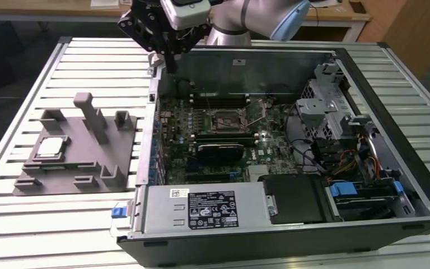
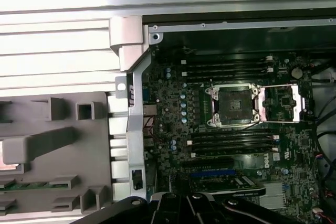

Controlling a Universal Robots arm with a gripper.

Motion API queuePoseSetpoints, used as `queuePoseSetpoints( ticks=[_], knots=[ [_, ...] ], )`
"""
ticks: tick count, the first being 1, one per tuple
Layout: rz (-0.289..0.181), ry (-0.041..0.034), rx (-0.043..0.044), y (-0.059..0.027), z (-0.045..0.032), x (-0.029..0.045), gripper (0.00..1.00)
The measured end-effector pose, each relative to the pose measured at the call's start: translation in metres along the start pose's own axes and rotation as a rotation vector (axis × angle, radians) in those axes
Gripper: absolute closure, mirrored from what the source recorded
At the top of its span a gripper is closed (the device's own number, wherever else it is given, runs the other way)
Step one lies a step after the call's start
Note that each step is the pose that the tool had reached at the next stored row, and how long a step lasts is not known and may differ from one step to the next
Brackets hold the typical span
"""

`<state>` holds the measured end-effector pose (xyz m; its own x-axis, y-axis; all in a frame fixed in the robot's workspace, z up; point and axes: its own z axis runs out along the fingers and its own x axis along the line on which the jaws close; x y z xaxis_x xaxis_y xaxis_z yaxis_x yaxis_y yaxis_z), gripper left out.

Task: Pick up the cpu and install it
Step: 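Reach for the cpu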

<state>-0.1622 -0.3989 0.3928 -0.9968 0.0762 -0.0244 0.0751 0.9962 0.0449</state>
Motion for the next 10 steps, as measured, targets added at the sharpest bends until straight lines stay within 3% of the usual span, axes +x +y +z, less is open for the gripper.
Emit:
queuePoseSetpoints(
  ticks=[10],
  knots=[
    [0.000, 0.0000, 0.0000, -0.0005, -0.0001, 0.0064, 0.89]
  ],
)
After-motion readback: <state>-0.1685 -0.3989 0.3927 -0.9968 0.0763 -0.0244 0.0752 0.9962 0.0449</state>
